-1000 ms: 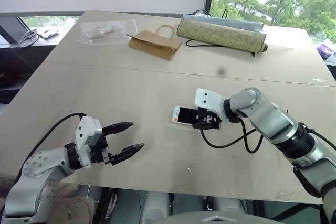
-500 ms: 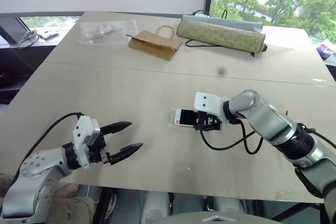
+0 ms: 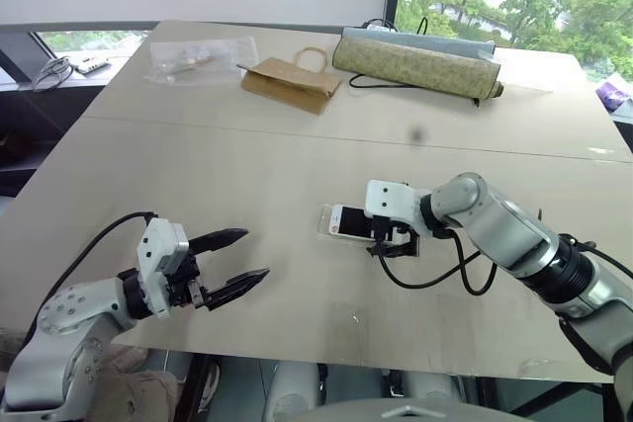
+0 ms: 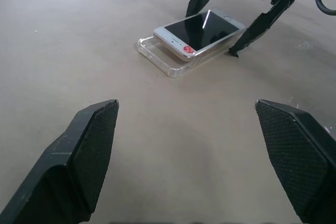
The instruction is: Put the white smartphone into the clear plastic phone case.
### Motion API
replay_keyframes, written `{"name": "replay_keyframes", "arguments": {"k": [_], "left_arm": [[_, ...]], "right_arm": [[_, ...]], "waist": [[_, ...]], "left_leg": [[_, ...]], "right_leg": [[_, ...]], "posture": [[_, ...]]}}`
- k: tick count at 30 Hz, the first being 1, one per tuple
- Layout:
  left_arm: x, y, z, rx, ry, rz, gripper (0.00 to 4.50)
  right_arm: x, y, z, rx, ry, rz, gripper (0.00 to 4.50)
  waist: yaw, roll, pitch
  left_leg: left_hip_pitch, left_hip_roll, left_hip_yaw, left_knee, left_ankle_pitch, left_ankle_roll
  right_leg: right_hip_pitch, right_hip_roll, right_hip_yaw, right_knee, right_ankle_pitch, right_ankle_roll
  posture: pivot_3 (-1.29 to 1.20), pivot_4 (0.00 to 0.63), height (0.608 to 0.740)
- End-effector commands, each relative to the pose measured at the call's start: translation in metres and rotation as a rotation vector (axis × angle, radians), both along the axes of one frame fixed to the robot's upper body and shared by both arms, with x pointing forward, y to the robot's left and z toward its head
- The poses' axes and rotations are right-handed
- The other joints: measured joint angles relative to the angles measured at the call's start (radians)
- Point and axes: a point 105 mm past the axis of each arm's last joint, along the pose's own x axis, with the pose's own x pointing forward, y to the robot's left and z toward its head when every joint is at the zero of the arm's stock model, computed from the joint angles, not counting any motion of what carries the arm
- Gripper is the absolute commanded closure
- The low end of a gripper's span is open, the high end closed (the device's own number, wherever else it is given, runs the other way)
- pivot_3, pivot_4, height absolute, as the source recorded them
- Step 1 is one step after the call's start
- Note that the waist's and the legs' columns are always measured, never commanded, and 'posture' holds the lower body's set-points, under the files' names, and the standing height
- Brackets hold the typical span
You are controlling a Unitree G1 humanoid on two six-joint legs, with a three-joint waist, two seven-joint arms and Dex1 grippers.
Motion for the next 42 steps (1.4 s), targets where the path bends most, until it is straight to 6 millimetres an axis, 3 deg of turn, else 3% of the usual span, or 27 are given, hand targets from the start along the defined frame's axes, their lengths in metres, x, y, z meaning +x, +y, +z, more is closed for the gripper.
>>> {"name": "replay_keyframes", "arguments": {"k": [1,6,9,10,13,16,17,21,32,42], "left_arm": [[0.006,-0.002,0.010,0.013,-0.055,0.001,0.13],[0.017,-0.005,0.011,0.016,-0.064,0.000,0.13],[0.024,-0.006,0.012,0.021,-0.061,-0.012,0.13],[0.025,-0.006,0.011,0.025,-0.060,-0.015,0.13],[0.034,-0.006,0.009,0.040,-0.044,-0.045,1.07],[0.042,-0.012,0.007,0.066,-0.036,-0.093,2.40],[0.045,-0.015,0.005,0.080,-0.033,-0.111,2.82],[0.055,-0.028,-0.004,0.130,0.004,-0.185,4.45],[0.087,-0.051,-0.016,0.195,0.040,-0.239,4.45],[0.095,-0.055,-0.026,0.217,0.085,-0.256,4.45]], "right_arm": [[-0.004,0.007,0.029,0.092,-0.026,0.016,0.06],[-0.011,0.008,0.050,0.199,-0.013,-0.004,0.06],[-0.014,0.006,0.056,0.233,0.005,-0.020,0.89],[-0.015,0.005,0.057,0.237,0.009,-0.020,1.37],[-0.017,0.007,0.062,0.293,0.018,-0.030,2.95],[-0.015,0.012,0.067,0.353,0.008,-0.035,4.37],[-0.015,0.014,0.068,0.374,0.010,-0.036,4.50],[-0.009,0.015,0.062,0.401,-0.011,-0.051,4.50],[-0.001,0.022,0.043,0.439,-0.044,-0.081,4.50],[-0.006,0.029,0.032,0.418,-0.009,-0.055,4.50]], "waist": [[0.001,0.000,0.000],[0.003,0.000,0.000],[0.002,0.000,0.000],[0.001,0.000,0.000],[0.001,0.000,0.000],[0.001,0.000,0.000],[0.001,0.000,0.000],[0.004,0.000,0.000],[0.002,-0.001,0.000],[0.004,-0.001,0.000]], "left_leg": [[0.000,0.000,0.000,0.000,0.000,0.000],[0.000,0.000,0.000,0.000,0.000,0.000],[0.000,0.000,0.000,0.000,-0.001,0.002],[0.000,0.000,0.000,0.000,-0.001,0.002],[0.000,0.000,0.000,0.000,-0.001,0.002],[0.000,0.000,0.000,0.000,-0.001,0.002],[0.000,0.000,0.000,0.000,-0.001,0.002],[-0.001,-0.001,0.000,0.000,-0.001,0.001],[-0.002,-0.001,0.006,0.000,0.000,0.000],[-0.002,0.000,0.006,0.000,0.000,0.000]], "right_leg": [[0.000,0.000,0.000,0.000,0.000,0.000],[0.000,0.000,0.000,0.000,0.000,0.000],[0.000,0.000,0.000,0.000,0.000,0.000],[0.000,0.000,0.000,0.000,0.000,0.000],[0.000,0.000,0.000,0.000,0.000,0.000],[0.000,0.000,0.000,0.000,0.000,0.000],[0.000,0.001,0.000,0.000,0.000,0.000],[0.000,0.001,0.000,0.000,0.000,0.001],[0.000,0.002,0.001,0.000,0.000,0.001],[0.000,0.002,0.001,0.000,0.000,0.001]], "posture": [[0.00,0.150,0.740],[0.00,0.150,0.740],[0.00,0.150,0.740],[0.00,0.150,0.740],[0.00,0.150,0.740],[0.00,0.150,0.740],[0.00,0.150,0.740],[0.00,0.150,0.740],[0.00,0.150,0.740],[0.00,0.150,0.740]]}}
